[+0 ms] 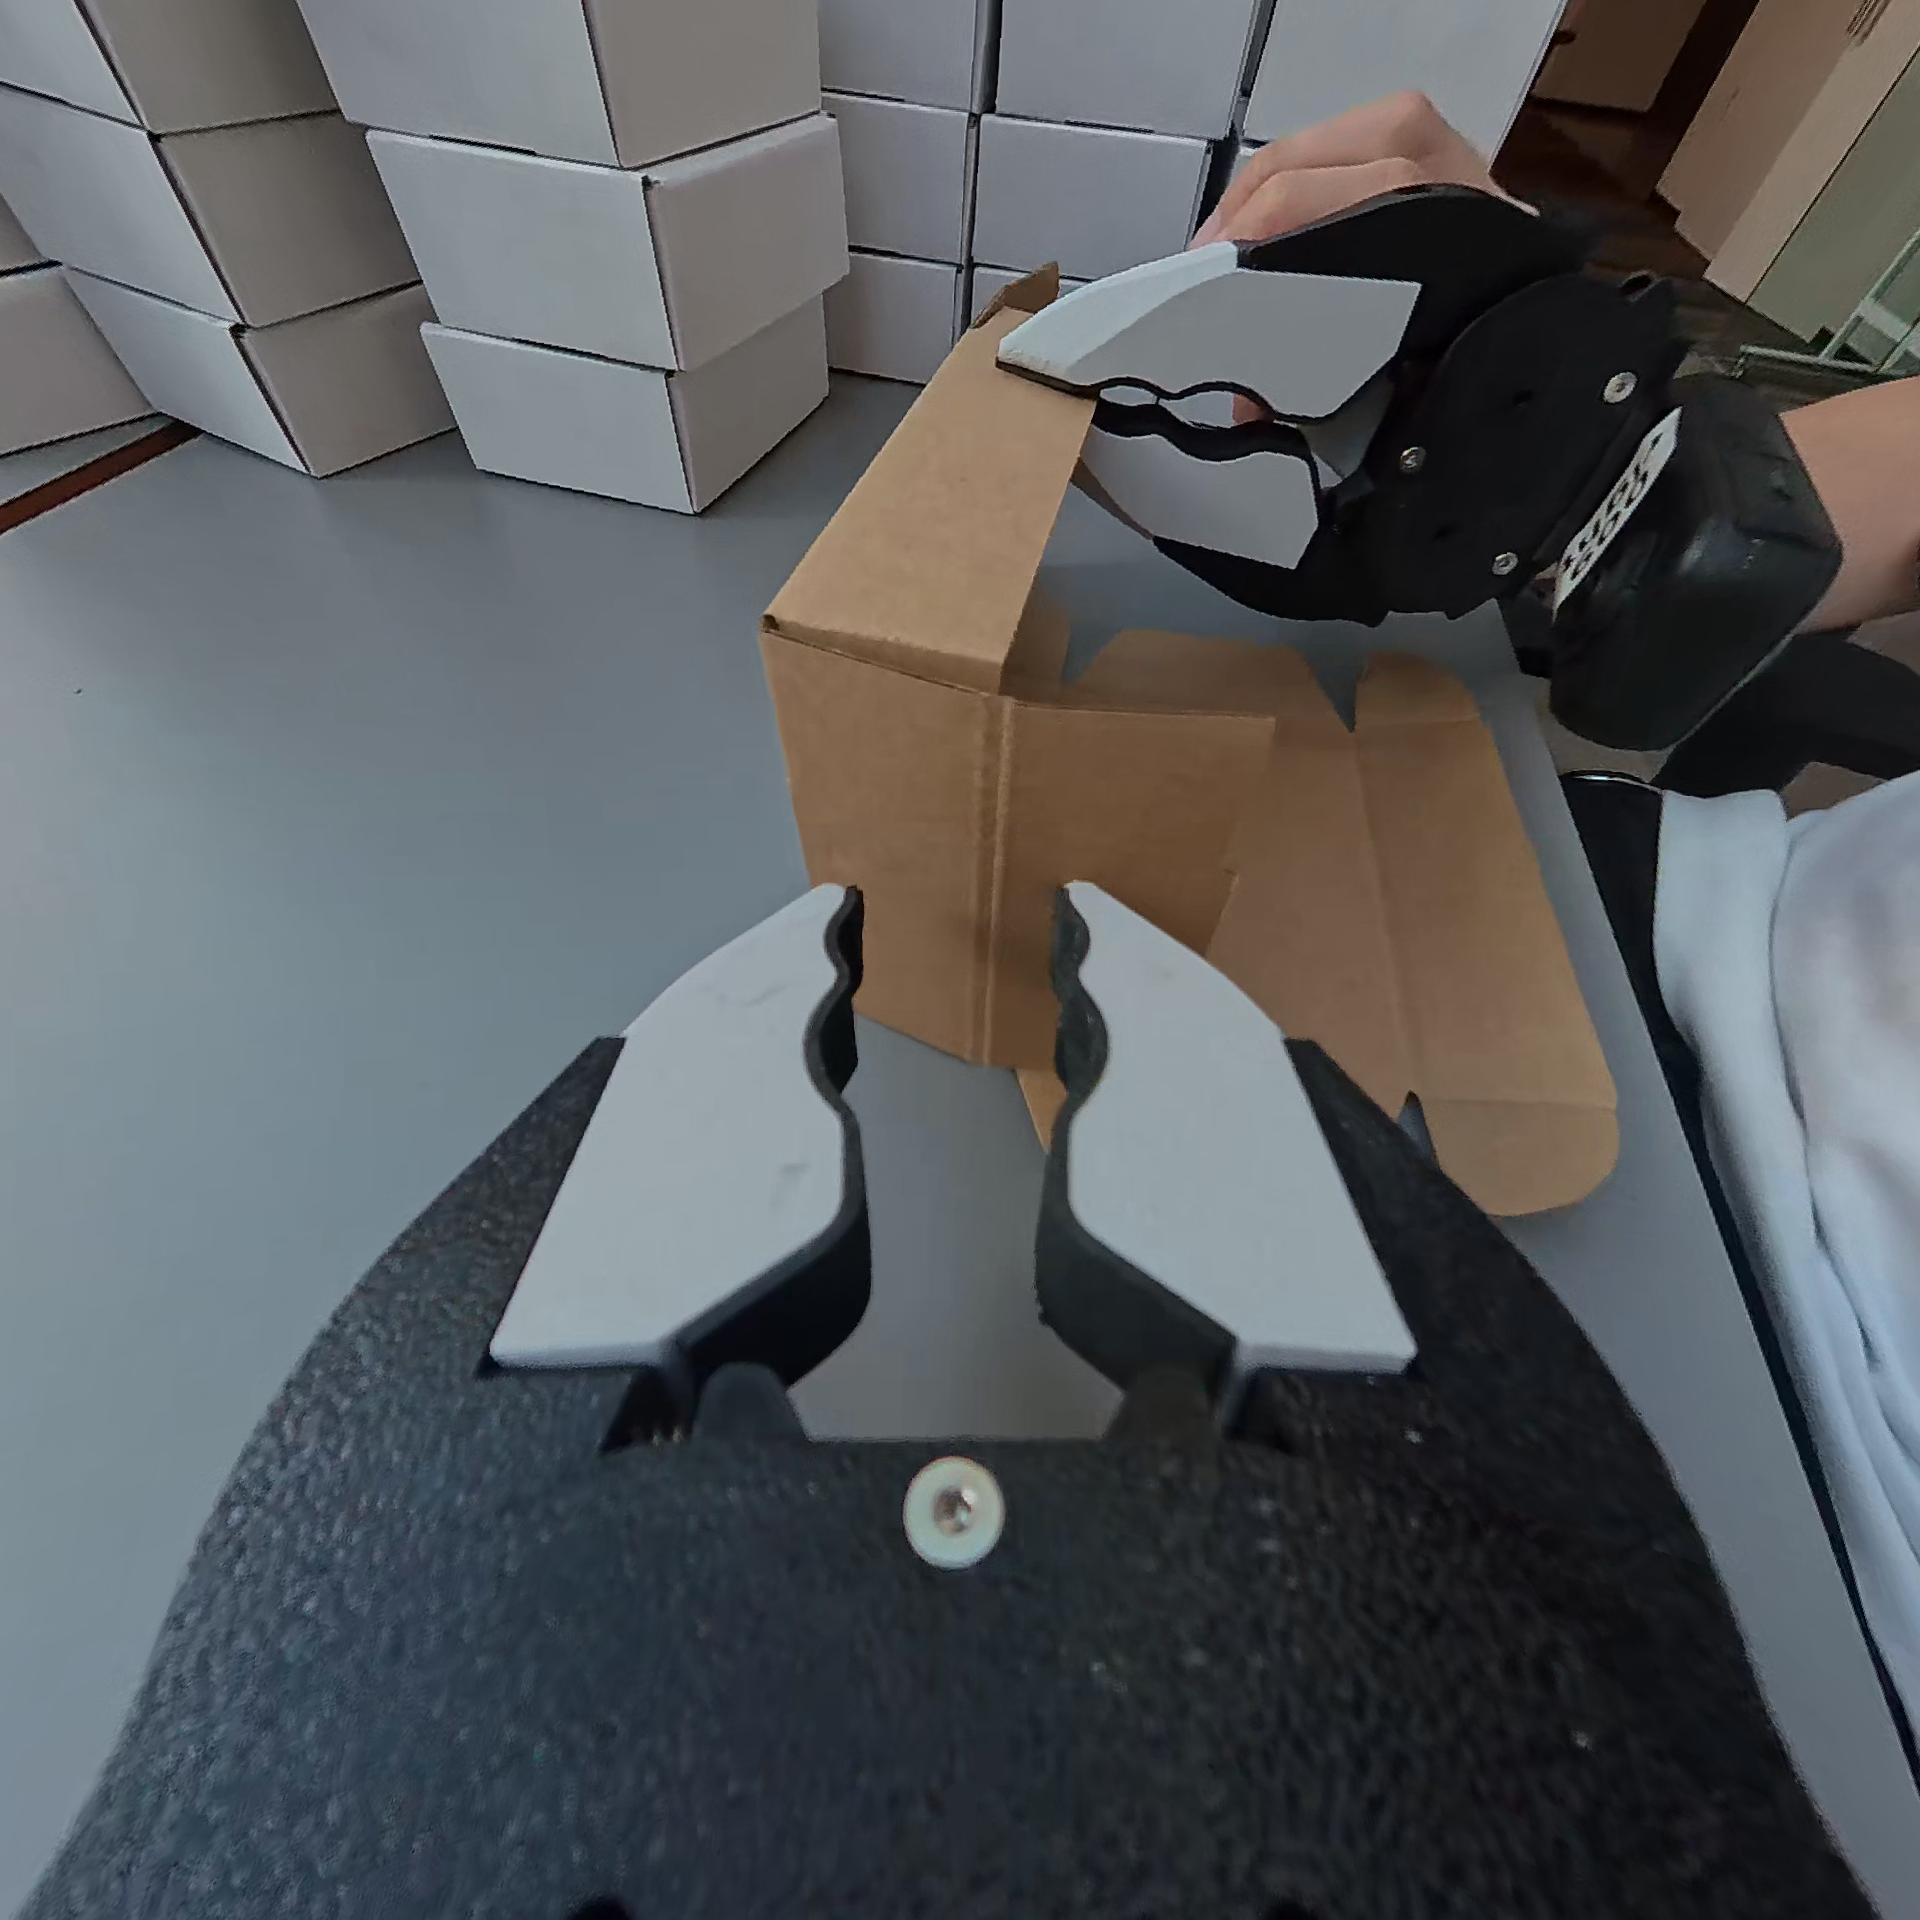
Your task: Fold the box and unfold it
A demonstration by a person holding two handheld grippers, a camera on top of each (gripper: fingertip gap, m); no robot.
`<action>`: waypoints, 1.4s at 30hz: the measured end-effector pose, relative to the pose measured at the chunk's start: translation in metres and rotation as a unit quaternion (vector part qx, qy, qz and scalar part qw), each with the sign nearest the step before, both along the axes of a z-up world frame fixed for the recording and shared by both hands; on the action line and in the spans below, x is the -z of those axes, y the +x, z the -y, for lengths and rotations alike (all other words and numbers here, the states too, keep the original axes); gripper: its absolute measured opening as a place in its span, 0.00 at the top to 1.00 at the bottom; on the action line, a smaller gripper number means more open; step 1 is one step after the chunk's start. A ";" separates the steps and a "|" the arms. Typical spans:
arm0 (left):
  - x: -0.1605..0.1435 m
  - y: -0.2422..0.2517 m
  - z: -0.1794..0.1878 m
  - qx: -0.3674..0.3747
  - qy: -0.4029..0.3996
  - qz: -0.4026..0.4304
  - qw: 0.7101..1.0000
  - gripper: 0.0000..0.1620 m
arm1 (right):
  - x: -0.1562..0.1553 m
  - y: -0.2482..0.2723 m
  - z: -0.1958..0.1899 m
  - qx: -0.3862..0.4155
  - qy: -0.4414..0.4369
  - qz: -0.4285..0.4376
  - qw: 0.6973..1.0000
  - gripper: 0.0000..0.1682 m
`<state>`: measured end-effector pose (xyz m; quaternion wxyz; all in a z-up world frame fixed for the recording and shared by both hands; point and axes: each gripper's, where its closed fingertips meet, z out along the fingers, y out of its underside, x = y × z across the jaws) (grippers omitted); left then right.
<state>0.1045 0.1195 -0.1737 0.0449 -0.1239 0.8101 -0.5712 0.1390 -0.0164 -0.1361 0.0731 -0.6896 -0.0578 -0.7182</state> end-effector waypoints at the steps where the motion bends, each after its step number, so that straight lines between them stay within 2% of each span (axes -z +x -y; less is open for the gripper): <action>1: 0.001 0.001 0.001 -0.007 0.004 0.007 1.000 0.79 | 0.000 0.000 0.000 0.000 -0.001 0.001 1.000 0.99; 7: 0.001 -0.002 0.014 -0.011 0.026 0.042 0.999 0.82 | 0.000 -0.004 0.000 -0.002 -0.007 0.001 1.000 0.99; 12: 0.002 -0.001 0.017 -0.044 0.032 0.059 0.997 0.81 | 0.000 -0.006 0.000 -0.009 -0.013 0.000 1.000 0.99; 17: 0.002 0.003 0.020 -0.116 0.040 0.059 0.991 0.80 | -0.001 -0.004 0.000 -0.026 -0.026 -0.035 0.999 0.99; 20: 0.002 0.011 0.024 -0.163 0.048 0.051 0.984 0.76 | -0.001 -0.002 0.000 -0.042 -0.020 -0.073 0.996 0.99; 22: 0.002 0.018 0.025 -0.199 0.053 0.048 0.977 0.77 | -0.001 -0.002 0.000 -0.049 -0.025 -0.093 0.994 0.99; 27: 0.005 0.038 0.028 -0.253 0.082 0.085 0.960 0.78 | -0.001 -0.007 0.000 -0.056 -0.062 -0.075 0.994 0.99; 31: 0.008 0.048 0.032 -0.273 0.076 0.024 0.959 0.79 | 0.000 -0.012 -0.001 -0.051 -0.056 -0.057 0.996 0.99; 35: 0.009 0.057 0.032 -0.298 0.107 0.041 0.948 0.82 | -0.001 -0.010 0.000 -0.038 -0.049 -0.061 0.996 0.99; 42: 0.010 0.076 0.034 -0.353 0.112 -0.006 0.929 0.86 | -0.001 -0.006 -0.001 -0.063 -0.012 -0.146 0.987 0.98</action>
